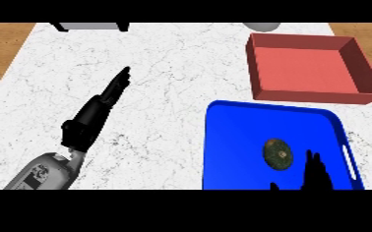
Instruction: Pick the squash from the tray and place it in the cardboard box
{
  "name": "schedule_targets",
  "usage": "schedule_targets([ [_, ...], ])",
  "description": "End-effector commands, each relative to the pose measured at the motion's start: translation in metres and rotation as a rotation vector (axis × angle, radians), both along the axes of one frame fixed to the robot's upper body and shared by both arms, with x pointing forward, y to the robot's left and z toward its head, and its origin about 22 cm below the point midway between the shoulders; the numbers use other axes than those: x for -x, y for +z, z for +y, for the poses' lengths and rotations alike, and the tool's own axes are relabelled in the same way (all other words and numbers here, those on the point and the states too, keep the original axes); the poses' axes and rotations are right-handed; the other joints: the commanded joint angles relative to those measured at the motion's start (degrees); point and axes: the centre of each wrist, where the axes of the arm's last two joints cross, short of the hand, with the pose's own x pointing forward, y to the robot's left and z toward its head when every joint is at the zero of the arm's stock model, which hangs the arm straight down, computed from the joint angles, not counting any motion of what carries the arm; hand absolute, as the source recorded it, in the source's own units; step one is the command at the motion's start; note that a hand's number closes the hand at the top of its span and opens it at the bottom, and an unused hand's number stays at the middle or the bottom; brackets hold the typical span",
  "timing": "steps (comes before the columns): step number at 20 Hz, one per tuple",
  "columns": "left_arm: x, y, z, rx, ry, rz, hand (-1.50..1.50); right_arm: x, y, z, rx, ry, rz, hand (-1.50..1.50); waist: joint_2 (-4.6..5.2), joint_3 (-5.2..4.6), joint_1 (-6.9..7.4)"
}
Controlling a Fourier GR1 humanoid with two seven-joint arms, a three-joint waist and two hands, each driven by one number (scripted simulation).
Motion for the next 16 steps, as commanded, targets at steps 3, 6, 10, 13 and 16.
schedule_targets([
  [3,-0.003,-0.006,0.013,-0.001,-0.013,0.021,0.00,-0.018,0.081,0.047,0.001,-0.098,0.046,-1.50,-0.01,0.40,0.81],
  [6,0.000,-0.013,-0.008,0.025,-0.008,0.014,0.00,-0.022,0.097,0.061,0.021,-0.100,0.069,-1.50,-0.17,0.61,0.59],
  [10,-0.006,-0.007,-0.009,0.008,-0.032,0.002,0.00,-0.058,0.091,0.066,0.035,-0.092,0.111,-1.50,-0.07,0.67,0.92],
  [13,-0.007,-0.024,-0.009,0.001,-0.032,0.004,0.00,-0.053,0.051,0.064,0.023,-0.101,0.173,-1.50,0.03,0.68,0.58],
  [16,-0.008,0.000,-0.004,-0.005,-0.021,-0.004,0.00,-0.062,0.054,0.054,-0.014,-0.131,0.182,-1.50,-0.14,0.71,0.83],
])
